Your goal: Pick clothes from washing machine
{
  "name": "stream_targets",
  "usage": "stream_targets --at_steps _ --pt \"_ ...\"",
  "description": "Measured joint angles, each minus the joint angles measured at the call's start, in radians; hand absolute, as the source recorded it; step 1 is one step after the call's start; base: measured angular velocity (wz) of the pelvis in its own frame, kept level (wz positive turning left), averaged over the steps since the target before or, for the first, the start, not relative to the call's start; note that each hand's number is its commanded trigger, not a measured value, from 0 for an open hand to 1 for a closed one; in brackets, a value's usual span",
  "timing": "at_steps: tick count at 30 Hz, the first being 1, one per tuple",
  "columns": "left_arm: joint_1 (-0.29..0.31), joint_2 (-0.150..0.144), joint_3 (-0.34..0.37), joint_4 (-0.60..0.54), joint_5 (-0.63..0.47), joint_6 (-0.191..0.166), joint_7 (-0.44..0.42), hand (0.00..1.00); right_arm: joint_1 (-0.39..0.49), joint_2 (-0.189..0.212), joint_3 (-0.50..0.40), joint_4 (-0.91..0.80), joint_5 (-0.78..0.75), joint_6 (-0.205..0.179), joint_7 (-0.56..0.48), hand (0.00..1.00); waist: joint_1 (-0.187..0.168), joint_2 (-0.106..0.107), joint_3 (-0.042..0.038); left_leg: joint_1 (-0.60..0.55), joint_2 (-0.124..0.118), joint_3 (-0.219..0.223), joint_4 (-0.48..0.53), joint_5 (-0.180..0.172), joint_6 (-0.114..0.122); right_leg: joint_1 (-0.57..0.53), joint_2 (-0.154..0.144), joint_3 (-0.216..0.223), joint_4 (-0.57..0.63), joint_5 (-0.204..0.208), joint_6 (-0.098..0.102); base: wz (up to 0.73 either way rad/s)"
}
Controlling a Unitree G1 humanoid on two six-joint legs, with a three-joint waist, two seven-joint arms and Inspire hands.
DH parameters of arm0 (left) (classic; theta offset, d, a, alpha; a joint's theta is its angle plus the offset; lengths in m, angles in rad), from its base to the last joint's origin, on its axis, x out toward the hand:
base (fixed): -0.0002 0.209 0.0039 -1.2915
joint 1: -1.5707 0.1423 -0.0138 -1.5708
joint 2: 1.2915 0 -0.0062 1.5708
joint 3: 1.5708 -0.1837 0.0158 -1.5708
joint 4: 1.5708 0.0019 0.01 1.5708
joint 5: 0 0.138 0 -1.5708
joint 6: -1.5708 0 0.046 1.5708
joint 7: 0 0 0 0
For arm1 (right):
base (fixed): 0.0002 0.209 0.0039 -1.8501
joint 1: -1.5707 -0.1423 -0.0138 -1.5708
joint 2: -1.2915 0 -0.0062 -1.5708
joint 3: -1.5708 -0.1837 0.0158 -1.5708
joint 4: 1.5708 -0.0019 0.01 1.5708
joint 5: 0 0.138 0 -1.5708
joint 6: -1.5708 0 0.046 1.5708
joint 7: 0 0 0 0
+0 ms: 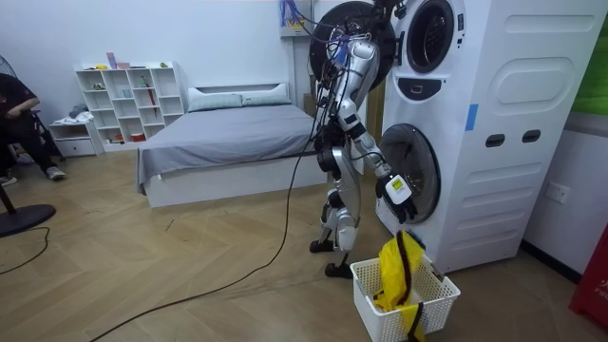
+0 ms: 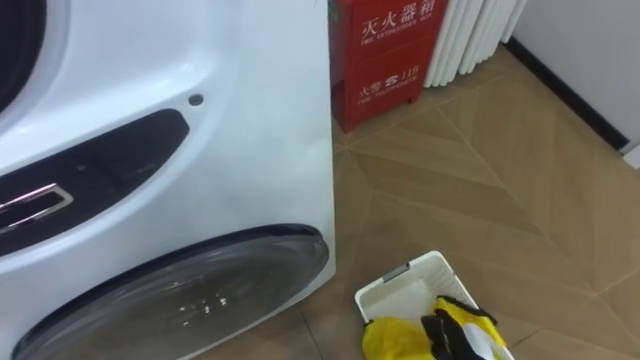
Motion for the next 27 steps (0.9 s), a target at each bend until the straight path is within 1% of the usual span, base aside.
stream_targets --at_steps 2,7,8,9,10,11,12,13,15,18,19,21,22,23,24,25,26,27 --pt "0.0 0.0 0.0 0.0 0.0 0.0 0.0 0.0 -0.001 0.0 -0.003 0.0 -0.012 -0.009 -0.016 0.0 -0.001 0.001 -0.0008 0.0 -0.001 0.0 -0.001 0.003 0.0 0.001 -0.003 -0.004 0.0 0.0 0.0 0.05" --pt "0.0 -0.008 0.0 0.0 0.0 0.005 0.0 0.0 0.005 0.0 -0.003 0.0 -0.032 -0.009 -0.029 0.0 -0.003 0.003 -0.002 0.004 -0.003 -0.001 -0.018 0.019 0.002 0.006 -0.015 -0.02 -0.002 0.0 0.0 0.14" --pt "0.0 -0.01 0.0 0.004 0.0 0.007 -0.001 0.0 0.005 0.0 -0.003 -0.001 -0.032 -0.009 -0.029 0.0 -0.002 0.007 -0.0032 0.006 -0.009 -0.007 -0.018 0.02 0.002 0.011 -0.017 -0.027 -0.003 0.0 0.0 0.13" --pt "0.0 -0.012 0.0 0.005 -0.001 0.008 -0.001 0.0 0.006 0.0 -0.003 -0.001 -0.029 -0.009 -0.029 0.0 -0.003 0.009 -0.0041 0.007 -0.01 -0.012 -0.018 0.022 0.002 0.015 -0.019 -0.031 -0.006 0.0 0.0 0.24" --pt "0.0 -0.015 -0.001 0.005 -0.002 0.008 -0.001 0.0 0.007 -0.003 -0.003 -0.001 -0.02 -0.009 -0.029 0.0 -0.005 0.016 -0.0047 0.011 -0.011 -0.021 -0.021 0.026 0.002 0.026 -0.024 -0.045 -0.013 0.001 -0.001 0.29" --pt "0.0 -0.016 -0.001 0.005 -0.003 0.008 -0.001 0.0 0.009 -0.005 -0.003 -0.001 -0.009 -0.009 -0.029 0.0 -0.004 0.018 -0.0046 0.018 -0.012 -0.021 -0.028 0.032 0.002 0.035 -0.029 -0.055 -0.017 0.001 -0.002 0.29" --pt "0.0 -0.016 -0.001 0.005 -0.009 0.008 -0.001 0.0 0.011 -0.005 -0.003 0.0 0.0 -0.009 -0.03 0.0 -0.002 0.019 -0.0042 0.024 -0.013 -0.022 -0.033 0.034 0.002 0.04 -0.03 -0.057 -0.019 0.001 -0.002 0.19" --pt "0.0 -0.016 0.0 0.006 -0.04 0.008 -0.001 0.0 0.012 -0.006 -0.003 0.003 0.015 -0.01 -0.03 0.0 0.003 0.019 -0.0042 0.03 -0.015 -0.024 -0.037 0.036 0.002 0.046 -0.032 -0.06 -0.02 0.0 -0.003 0.11" --pt "0.001 -0.016 0.001 0.004 -0.047 0.009 -0.001 0.0 0.012 -0.006 0.0 0.007 0.033 -0.01 -0.03 0.0 0.011 0.02 -0.004 0.035 -0.015 -0.027 -0.042 0.04 0.002 0.049 -0.036 -0.063 -0.017 -0.003 -0.003 0.12" --pt "0.001 -0.014 0.003 -0.007 -0.067 0.009 -0.001 0.0 0.014 -0.011 0.004 0.037 0.053 -0.017 -0.018 0.0 0.005 0.024 -0.0034 0.048 -0.017 -0.055 -0.053 0.044 0.002 0.072 -0.046 -0.087 -0.019 -0.013 -0.004 0.27" --pt "0.001 -0.011 0.005 -0.016 -0.068 0.008 -0.003 0.0 0.026 -0.016 0.004 0.041 0.061 -0.017 -0.009 0.0 0.003 0.026 -0.0035 0.059 -0.019 -0.074 -0.058 0.046 -0.001 0.092 -0.05 -0.102 -0.022 -0.016 -0.005 0.37" --pt "0.002 -0.006 0.011 -0.022 -0.068 0.004 -0.008 0.0 0.04 -0.024 0.004 0.045 0.079 -0.018 0.008 0.0 0.003 0.022 -0.0025 0.08 -0.028 -0.093 -0.06 0.048 -0.003 0.121 -0.055 -0.119 -0.021 -0.028 -0.006 0.37" --pt "0.002 -0.006 0.017 -0.026 -0.068 0.003 -0.01 0.0 0.04 -0.033 0.004 0.066 0.091 -0.02 0.015 0.0 0.002 0.023 -0.0022 0.097 -0.03 -0.11 -0.063 0.048 -0.004 0.142 -0.059 -0.132 -0.026 -0.035 -0.006 0.36" --pt "0.006 -0.006 0.027 -0.035 -0.068 0.001 -0.012 0.0 0.043 -0.041 0.004 0.1 0.098 -0.02 0.016 0.0 0.005 0.021 -0.0009 0.124 -0.03 -0.119 -0.078 0.051 -0.007 0.176 -0.06 -0.145 -0.038 -0.039 -0.006 0.44" --pt "0.024 -0.004 0.038 -0.053 -0.069 -0.005 -0.011 0.0 0.049 -0.044 0.004 0.131 0.107 -0.02 0.016 0.0 0.006 0.017 0.0 0.149 -0.03 -0.134 -0.087 0.052 -0.009 0.211 -0.061 -0.16 -0.051 -0.045 -0.006 0.34" --pt "0.034 -0.004 0.045 -0.058 -0.07 -0.008 -0.011 0.0 0.051 -0.044 0.004 0.147 0.112 -0.02 0.017 0.0 0.007 0.014 -0.0005 0.162 -0.03 -0.135 -0.091 0.052 -0.009 0.226 -0.063 -0.167 -0.055 -0.049 -0.006 0.36" --pt "0.051 -0.002 0.06 -0.072 -0.068 -0.01 -0.012 0.0 0.06 -0.043 0.003 0.168 0.123 -0.019 0.019 0.0 0.006 0.005 -0.0019 0.182 -0.031 -0.138 -0.093 0.052 -0.009 0.248 -0.067 -0.177 -0.055 -0.062 -0.005 0.42" --pt "0.07 -0.002 0.074 -0.088 -0.066 -0.009 -0.013 0.0 0.073 -0.043 0.002 0.186 0.129 -0.02 0.026 0.0 0.005 -0.002 -0.0034 0.198 -0.031 -0.158 -0.094 0.052 -0.009 0.279 -0.068 -0.194 -0.069 -0.067 -0.003 0.48"
